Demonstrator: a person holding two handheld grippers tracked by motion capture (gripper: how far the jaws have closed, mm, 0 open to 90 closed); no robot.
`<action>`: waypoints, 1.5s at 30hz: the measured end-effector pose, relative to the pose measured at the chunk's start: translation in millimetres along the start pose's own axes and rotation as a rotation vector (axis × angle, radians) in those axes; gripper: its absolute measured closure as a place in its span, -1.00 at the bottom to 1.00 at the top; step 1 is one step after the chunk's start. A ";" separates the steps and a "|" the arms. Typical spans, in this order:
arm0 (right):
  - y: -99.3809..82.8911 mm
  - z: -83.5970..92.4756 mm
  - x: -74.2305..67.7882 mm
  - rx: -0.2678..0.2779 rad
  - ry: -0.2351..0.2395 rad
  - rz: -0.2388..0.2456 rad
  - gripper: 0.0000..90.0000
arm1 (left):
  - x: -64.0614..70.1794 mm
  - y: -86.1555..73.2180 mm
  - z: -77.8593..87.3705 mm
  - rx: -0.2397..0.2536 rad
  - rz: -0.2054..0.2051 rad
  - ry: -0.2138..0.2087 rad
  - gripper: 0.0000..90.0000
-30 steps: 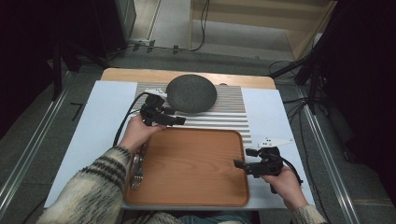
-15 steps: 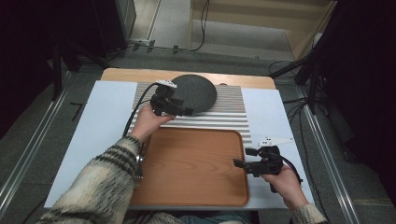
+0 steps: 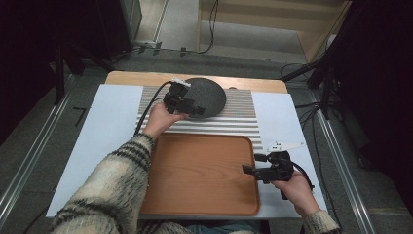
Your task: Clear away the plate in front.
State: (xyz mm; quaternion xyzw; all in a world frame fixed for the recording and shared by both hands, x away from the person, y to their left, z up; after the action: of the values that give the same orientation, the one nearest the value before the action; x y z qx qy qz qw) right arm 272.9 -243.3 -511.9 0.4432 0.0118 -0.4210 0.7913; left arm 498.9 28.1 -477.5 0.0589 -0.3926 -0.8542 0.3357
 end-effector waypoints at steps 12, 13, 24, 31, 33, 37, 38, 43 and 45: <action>-4.0 3.0 2.1 0.003 -0.002 -0.013 -0.52 | 0.6 7.8 -22.3 0.009 -0.141 0.026 -0.40; -4.8 3.8 2.6 0.005 -0.004 -0.015 -0.52 | 1.4 7.3 -23.6 -0.005 -0.190 0.031 -0.40; -18.1 15.7 4.5 0.016 -0.033 -0.049 -0.52 | 8.1 -1.6 -24.8 0.016 -0.531 0.103 -0.32; -20.7 12.0 2.7 0.007 -0.027 -0.048 -0.52 | 13.1 -8.9 -27.1 0.023 -0.703 0.160 -0.30; -20.7 11.0 3.0 0.007 -0.028 -0.046 -0.52 | 14.1 -9.8 -28.3 0.028 -0.730 0.176 -0.28; -20.6 10.9 4.0 0.008 -0.029 -0.050 -0.52 | 16.5 -11.3 -31.6 0.043 -0.791 0.202 -0.28; -20.5 11.0 4.0 0.009 -0.029 -0.051 -0.52 | 17.6 -13.1 -32.8 0.049 -0.809 0.197 -0.28; -20.3 10.2 4.2 0.003 -0.027 -0.048 -0.52 | 17.8 -25.2 -41.7 0.049 -0.892 0.246 -0.18; -20.0 9.6 4.7 0.005 -0.027 -0.045 -0.52 | 14.3 -27.5 -43.3 0.053 -0.911 0.286 -0.12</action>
State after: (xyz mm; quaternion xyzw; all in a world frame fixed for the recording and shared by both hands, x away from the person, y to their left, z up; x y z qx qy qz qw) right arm 259.0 -258.3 -521.7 0.4391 0.0097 -0.4446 0.7806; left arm 489.2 4.8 -524.3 0.3503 -0.2982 -0.8876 -0.0238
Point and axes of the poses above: each handheld gripper's, and its own axes: z roughly backward along the jaws, y roughly out of its top, x roughly to its right, the point moved 4 cm from there along -z, roughly forward along the jaws, and after that the axes turned 9 degrees about y, right-handed, at the moved point
